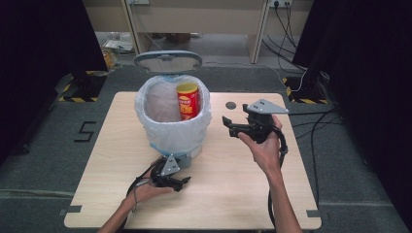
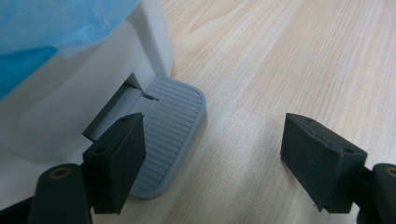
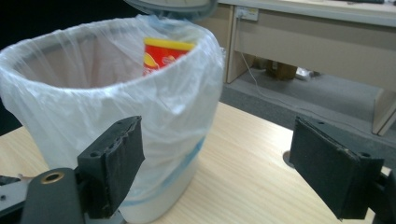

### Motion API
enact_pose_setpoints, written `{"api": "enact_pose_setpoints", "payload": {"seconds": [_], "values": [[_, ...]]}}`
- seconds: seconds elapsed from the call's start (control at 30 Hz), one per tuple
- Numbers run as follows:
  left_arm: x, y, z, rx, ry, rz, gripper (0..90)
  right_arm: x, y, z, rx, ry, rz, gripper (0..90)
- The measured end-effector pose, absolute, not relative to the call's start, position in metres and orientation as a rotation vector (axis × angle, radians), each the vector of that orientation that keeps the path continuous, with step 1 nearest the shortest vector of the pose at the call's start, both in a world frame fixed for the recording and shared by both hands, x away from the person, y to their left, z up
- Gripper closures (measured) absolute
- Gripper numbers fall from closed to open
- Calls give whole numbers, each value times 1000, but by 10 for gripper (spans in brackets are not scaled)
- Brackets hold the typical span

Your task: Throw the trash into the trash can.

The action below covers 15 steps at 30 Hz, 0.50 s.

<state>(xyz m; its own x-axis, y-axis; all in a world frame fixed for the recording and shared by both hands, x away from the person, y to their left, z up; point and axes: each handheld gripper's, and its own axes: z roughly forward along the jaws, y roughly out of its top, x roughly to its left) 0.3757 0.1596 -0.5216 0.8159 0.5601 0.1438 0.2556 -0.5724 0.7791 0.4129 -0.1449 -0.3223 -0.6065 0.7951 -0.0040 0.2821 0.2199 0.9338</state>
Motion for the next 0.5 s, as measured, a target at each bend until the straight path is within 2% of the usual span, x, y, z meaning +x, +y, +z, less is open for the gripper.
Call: {"api": "enact_pose_setpoints", "payload": {"seconds": [0.5], "values": [[376,159,-522,2190,597,487,215,397,-170,-360,1021,2031,1290,177]]}}
